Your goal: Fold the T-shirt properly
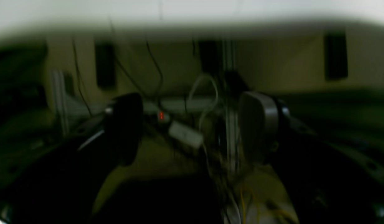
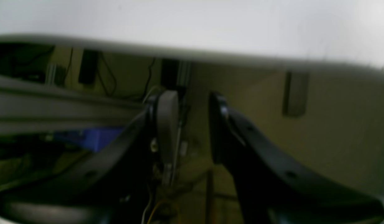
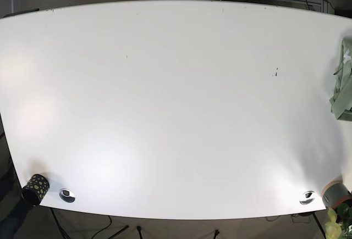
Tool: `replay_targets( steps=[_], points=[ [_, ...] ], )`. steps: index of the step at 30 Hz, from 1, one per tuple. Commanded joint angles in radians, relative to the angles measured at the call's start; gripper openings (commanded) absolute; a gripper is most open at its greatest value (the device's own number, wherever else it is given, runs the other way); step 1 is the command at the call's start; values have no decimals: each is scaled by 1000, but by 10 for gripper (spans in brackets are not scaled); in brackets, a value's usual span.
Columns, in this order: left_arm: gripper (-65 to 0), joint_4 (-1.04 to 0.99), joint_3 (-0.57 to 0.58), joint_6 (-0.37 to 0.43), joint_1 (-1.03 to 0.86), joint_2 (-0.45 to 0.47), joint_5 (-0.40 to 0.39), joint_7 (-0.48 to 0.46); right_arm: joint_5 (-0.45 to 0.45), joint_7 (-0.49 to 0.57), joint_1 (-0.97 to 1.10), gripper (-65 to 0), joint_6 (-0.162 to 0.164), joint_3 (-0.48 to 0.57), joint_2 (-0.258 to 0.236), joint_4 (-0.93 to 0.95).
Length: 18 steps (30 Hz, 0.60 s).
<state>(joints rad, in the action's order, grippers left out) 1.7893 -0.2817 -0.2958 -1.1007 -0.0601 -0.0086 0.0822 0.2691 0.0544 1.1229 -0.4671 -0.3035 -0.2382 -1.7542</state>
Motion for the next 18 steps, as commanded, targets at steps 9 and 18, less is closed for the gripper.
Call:
replay_targets(
  steps=[9, 18],
  points=[
    [-210, -382, -1, -1, 153, 26, -1, -17, 3, 11, -136, -495, 5, 197, -65, 368],
    [-210, -710, 3, 2, 367, 70, 60, -17, 3, 6, -312, -493, 5, 293, -65, 613]
  ],
)
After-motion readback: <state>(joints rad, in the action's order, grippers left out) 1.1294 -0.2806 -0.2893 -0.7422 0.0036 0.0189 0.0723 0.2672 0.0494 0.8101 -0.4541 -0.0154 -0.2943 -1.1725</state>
